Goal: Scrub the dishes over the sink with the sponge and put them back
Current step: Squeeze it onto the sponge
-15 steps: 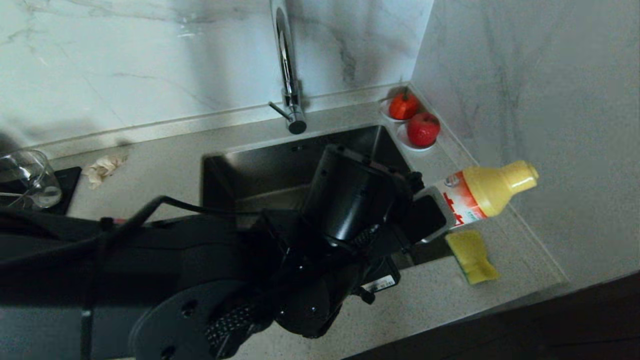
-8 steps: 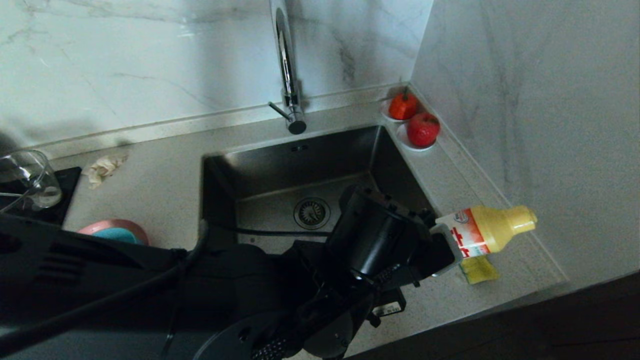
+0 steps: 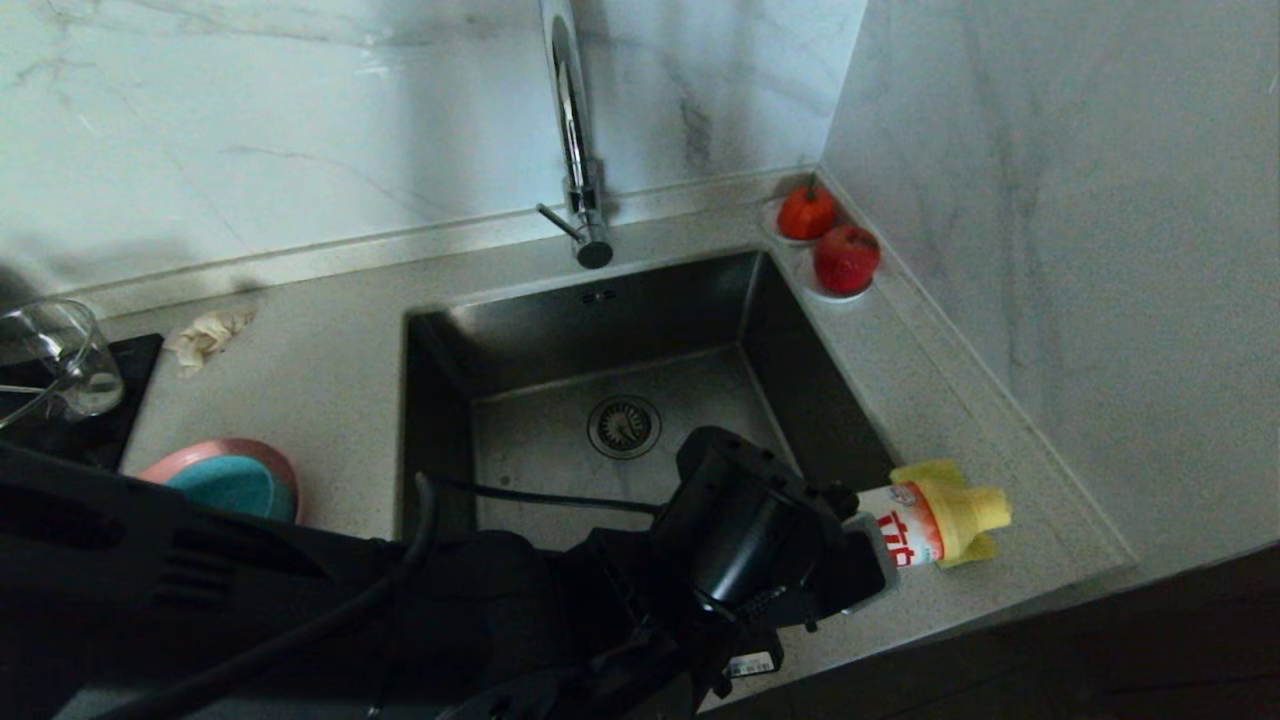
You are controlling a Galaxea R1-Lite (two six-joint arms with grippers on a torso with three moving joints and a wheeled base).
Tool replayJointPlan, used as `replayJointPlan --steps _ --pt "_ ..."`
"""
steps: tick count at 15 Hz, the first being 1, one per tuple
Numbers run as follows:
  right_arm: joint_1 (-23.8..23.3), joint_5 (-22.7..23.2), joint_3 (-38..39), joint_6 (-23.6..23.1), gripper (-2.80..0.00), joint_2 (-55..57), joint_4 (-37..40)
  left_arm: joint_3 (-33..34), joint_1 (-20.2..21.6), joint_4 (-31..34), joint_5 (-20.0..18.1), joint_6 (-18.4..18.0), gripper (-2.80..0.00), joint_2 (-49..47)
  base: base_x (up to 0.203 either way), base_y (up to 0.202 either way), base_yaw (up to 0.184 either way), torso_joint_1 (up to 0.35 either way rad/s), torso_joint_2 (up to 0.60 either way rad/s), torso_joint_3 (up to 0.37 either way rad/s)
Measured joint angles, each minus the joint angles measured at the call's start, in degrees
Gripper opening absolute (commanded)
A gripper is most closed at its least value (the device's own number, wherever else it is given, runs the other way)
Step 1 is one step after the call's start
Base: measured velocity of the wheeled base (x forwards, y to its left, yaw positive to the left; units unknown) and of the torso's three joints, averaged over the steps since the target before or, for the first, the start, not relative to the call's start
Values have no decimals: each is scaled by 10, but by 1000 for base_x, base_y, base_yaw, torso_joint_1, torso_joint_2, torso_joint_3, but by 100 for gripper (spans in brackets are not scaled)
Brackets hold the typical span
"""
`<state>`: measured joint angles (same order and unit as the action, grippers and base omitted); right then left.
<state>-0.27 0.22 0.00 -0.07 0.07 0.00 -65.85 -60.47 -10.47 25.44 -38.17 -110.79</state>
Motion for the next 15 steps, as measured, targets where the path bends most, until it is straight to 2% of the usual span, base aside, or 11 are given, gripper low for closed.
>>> replayJointPlan --steps 5,9,15 --pt "0 0 0 0 -280 0 0 8 -5 -1 0 -1 -280 -15 0 0 0 0 0 0" --pt "0 0 0 0 -280 0 0 -10 -15 -30 0 -7 -280 -44 0 0 0 0 0 0" --pt "0 0 0 0 -280 0 0 -20 -17 -33 5 -5 -280 -58 0 0 0 0 0 0"
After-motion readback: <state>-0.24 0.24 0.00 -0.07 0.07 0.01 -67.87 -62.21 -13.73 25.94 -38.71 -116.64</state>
